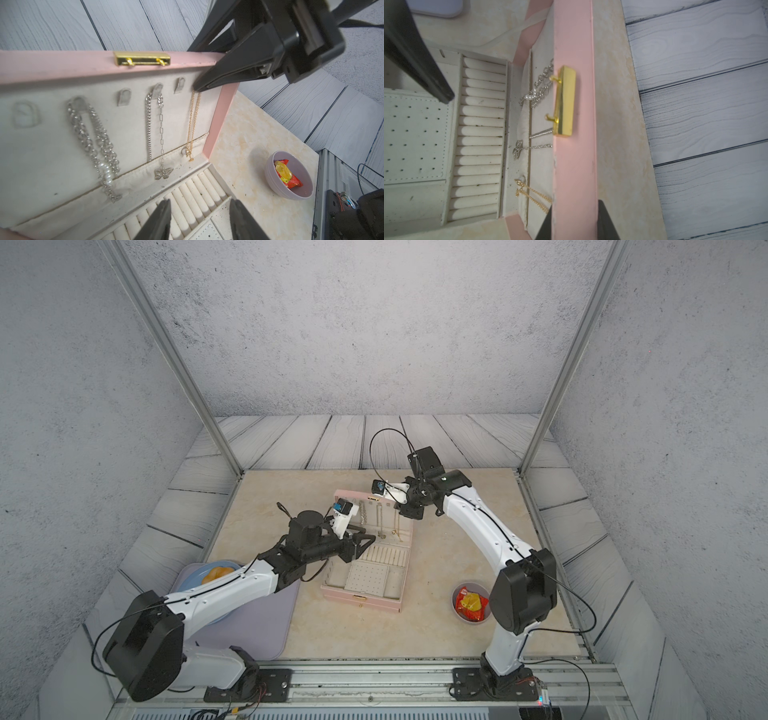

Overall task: Put jewelry chain into jewelry box
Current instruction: Close the fastener on the jewelry box.

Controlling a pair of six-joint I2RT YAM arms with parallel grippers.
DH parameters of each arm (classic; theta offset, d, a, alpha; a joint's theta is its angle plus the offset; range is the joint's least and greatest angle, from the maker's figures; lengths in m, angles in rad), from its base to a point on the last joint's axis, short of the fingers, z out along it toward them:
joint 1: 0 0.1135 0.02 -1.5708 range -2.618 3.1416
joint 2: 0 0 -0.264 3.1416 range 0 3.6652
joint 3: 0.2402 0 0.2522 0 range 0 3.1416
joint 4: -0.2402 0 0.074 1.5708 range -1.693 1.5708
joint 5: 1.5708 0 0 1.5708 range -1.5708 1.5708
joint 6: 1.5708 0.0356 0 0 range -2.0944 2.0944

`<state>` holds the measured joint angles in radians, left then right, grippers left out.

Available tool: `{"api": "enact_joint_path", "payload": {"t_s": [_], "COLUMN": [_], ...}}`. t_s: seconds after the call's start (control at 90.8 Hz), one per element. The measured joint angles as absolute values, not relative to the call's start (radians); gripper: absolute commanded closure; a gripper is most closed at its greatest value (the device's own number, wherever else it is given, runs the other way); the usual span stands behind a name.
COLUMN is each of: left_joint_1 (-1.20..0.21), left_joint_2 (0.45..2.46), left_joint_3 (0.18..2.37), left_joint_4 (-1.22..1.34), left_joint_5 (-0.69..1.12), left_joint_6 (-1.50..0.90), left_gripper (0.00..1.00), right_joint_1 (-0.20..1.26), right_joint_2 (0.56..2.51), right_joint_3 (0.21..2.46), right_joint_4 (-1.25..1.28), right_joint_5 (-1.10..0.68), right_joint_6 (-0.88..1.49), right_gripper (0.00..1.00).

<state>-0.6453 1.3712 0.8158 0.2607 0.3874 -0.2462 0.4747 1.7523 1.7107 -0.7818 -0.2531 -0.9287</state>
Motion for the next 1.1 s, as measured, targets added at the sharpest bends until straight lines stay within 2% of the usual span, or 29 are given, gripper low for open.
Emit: {"api": "enact_joint_path", "payload": {"t_s": [0.022,0.385,0.495,0.528,0.572,0.683,0.804,1.101], "left_joint_1": [-0.645,-0.645,-0.645,-0.645,-0.645,-0.641,-0.639,-0.634], "left_joint_2": [1.371,1.375,1.38,1.381,1.381,1.381,1.381,1.381], "left_joint_3": [0.816,0.816,0.816,0.816,0.816,0.816,0.816,0.816], "left_joint_4": [0.26,0.242,0.233,0.232,0.229,0.226,0.223,0.218], "left_joint_5": [0.387,0.384,0.377,0.376,0.371,0.364,0.361,0.354], "left_joint_6": [-0.246,-0.23,-0.209,-0.204,-0.197,-0.183,-0.176,-0.163], "left_gripper": [0.49,0.49,0.49,0.49,0.49,0.49,0.49,0.49], "right_joint_1": [0.475,0.473,0.473,0.473,0.473,0.475,0.476,0.477], "right_joint_2": [1.757,1.779,1.779,1.779,1.779,1.778,1.764,1.71], "right_joint_3": [1.717,1.752,1.752,1.751,1.751,1.751,1.748,1.744], "right_joint_4": [-0.787,-0.815,-0.812,-0.812,-0.81,-0.802,-0.795,-0.793], "right_joint_5": [-0.253,-0.252,-0.252,-0.253,-0.256,-0.259,-0.258,-0.245], "right_joint_6": [-0.929,-0.928,-0.922,-0.919,-0.913,-0.907,-0.89,-0.891], "right_gripper": [1.0,1.0,0.74,0.6,0.46,0.27,0.26,0.32]}}
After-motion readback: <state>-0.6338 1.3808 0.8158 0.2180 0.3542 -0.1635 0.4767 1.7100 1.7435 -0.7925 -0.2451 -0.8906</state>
